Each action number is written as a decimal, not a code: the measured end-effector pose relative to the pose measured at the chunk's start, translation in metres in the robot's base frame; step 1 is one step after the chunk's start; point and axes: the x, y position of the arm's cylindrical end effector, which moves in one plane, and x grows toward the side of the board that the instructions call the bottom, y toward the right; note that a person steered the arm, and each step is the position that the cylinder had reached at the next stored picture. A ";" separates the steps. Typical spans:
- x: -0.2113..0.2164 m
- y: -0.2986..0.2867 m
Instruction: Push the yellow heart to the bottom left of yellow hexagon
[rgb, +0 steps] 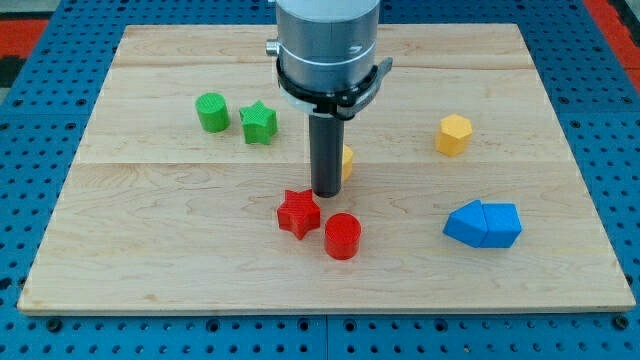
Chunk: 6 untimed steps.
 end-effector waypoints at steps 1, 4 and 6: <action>-0.001 -0.034; -0.048 0.047; -0.058 0.120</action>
